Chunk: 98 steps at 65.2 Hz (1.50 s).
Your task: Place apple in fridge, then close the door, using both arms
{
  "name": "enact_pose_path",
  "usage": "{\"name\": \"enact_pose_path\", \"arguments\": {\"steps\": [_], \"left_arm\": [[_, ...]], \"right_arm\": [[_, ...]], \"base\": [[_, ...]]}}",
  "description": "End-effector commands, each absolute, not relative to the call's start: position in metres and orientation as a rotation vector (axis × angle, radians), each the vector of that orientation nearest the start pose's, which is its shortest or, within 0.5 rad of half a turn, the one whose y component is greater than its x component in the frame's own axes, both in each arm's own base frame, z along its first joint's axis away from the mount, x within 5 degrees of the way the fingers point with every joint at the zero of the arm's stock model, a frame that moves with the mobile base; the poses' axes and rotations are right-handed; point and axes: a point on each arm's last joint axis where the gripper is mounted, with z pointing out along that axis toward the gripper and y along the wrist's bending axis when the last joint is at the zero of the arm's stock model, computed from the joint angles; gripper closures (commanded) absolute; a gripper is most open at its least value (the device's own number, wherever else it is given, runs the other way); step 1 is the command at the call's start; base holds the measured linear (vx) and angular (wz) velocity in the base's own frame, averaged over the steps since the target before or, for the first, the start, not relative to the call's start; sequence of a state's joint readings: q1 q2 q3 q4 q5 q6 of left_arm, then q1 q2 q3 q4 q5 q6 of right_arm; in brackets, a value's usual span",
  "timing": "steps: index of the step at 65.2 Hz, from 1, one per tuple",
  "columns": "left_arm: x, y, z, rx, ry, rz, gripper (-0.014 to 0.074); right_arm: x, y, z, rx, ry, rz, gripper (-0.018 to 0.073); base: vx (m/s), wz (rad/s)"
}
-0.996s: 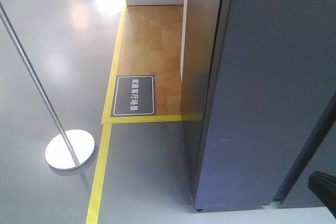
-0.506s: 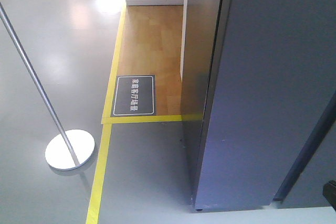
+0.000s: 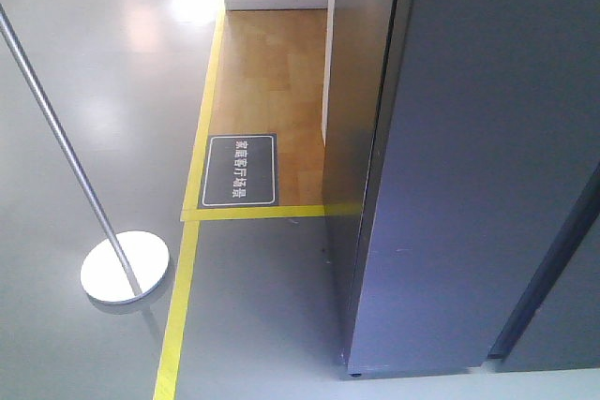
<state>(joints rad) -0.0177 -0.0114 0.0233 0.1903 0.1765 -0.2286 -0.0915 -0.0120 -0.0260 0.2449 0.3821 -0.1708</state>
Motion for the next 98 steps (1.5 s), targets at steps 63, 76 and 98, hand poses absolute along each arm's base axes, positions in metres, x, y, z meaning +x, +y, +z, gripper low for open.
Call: {"name": "enact_pose_path", "arguments": {"steps": [63,76,98], "left_arm": [[0.055,0.001,0.203,-0.038,1.565,-0.036,0.0602],[0.055,0.001,0.203,-0.038,1.565,-0.036,0.0602],[0.055,0.001,0.203,-0.038,1.565,-0.036,0.0602]], "right_arm": [[0.054,0.001,0.214,-0.087,1.387,-0.070,0.0562],[0.054,0.001,0.215,-0.087,1.386,-0.070,0.0562],[0.054,0.001,0.214,-0.088,1.390,-0.070,0.0562]], "base": [[0.00,0.00],[0.00,0.00],[0.00,0.00]]}}
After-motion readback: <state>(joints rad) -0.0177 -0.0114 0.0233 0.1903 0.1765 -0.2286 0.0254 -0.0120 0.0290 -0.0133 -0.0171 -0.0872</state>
